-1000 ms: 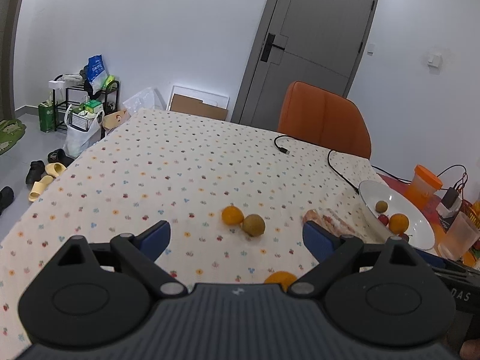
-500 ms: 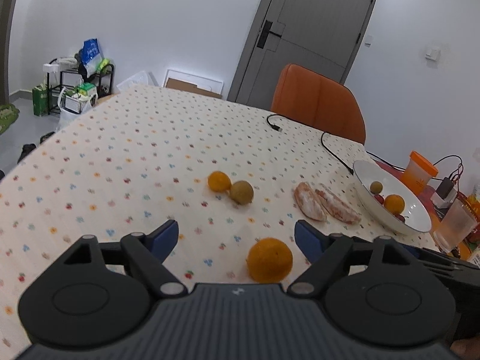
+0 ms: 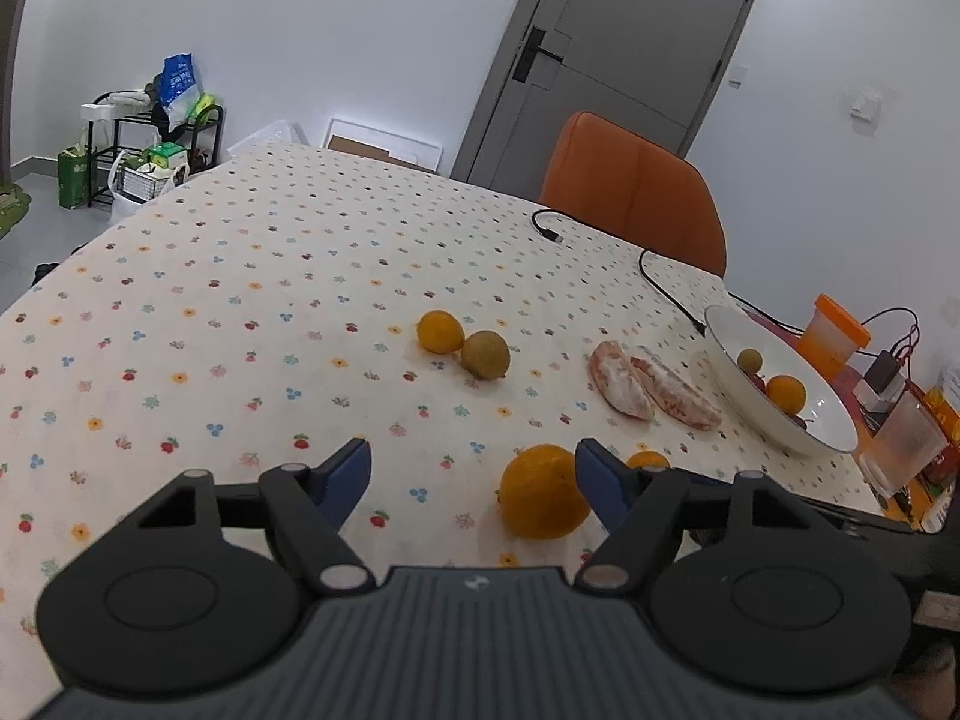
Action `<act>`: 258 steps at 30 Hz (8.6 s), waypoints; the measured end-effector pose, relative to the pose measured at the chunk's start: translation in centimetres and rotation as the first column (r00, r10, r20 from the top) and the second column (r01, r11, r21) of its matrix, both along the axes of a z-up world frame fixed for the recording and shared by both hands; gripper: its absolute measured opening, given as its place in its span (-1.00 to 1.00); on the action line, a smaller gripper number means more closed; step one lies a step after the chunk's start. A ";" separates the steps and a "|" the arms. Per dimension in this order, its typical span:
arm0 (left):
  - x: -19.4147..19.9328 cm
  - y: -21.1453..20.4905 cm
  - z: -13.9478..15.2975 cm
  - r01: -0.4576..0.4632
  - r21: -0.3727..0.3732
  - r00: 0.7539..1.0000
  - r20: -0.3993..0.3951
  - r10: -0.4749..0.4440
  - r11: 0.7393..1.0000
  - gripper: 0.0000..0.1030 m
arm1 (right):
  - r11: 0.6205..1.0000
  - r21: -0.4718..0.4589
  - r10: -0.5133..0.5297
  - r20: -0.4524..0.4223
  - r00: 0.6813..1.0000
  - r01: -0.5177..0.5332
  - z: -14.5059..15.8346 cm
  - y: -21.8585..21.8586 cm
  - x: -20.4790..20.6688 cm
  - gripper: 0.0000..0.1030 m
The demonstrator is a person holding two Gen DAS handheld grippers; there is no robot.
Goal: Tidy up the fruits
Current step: 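Grasp the large orange with the left tool while the right tool grasps a small tangerine, then carry the orange and tangerine over the white bowl and open both tools, then move the left tool toward the yellow-green fruit while the right approaches a pomelo segment, then grasp the yellow-green fruit with the left tool while the right grasps the peeled pomelo segment, then carry the yellow-green fruit and pomelo segment into the white bowl and open both tools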
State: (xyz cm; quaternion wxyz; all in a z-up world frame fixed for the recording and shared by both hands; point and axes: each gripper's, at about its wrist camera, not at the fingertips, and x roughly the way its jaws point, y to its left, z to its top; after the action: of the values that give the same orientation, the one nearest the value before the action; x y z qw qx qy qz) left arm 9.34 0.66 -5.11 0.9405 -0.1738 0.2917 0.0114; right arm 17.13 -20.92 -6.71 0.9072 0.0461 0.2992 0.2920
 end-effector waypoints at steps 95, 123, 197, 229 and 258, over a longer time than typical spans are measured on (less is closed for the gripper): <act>13.3 -19.7 3.8 0.284 0.111 0.955 0.052 -0.291 0.952 -0.31 | 0.899 0.157 -0.422 0.057 0.905 0.409 1.8 -20.8 2.6 -0.11; 9.2 -9.6 4.0 0.061 0.083 0.996 0.053 -0.065 0.995 0.41 | 0.946 0.109 -0.315 0.091 0.945 0.305 3.2 -15.0 2.0 0.25; 8.4 0.5 -1.1 -0.051 -0.052 0.998 -0.037 0.049 0.997 -0.35 | 0.996 -0.052 -0.067 0.002 0.998 0.067 1.0 -0.1 5.6 -0.08; 6.9 1.6 -0.9 -0.064 -0.106 0.998 -0.021 0.062 0.992 -0.62 | 0.994 -0.105 -0.030 -0.003 1.000 0.030 0.9 1.1 4.8 -0.43; 8.6 -0.9 -1.4 -0.048 -0.013 0.999 -0.013 0.047 0.999 -0.57 | 0.995 -0.097 -0.040 -0.002 0.999 0.040 0.7 0.8 6.0 -0.35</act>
State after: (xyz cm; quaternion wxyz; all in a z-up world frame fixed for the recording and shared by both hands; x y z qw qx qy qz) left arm 17.90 -0.26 -6.47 0.9370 -0.1869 0.2934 0.0328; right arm 23.11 -20.08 -6.03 0.9134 0.0087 0.3139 0.2589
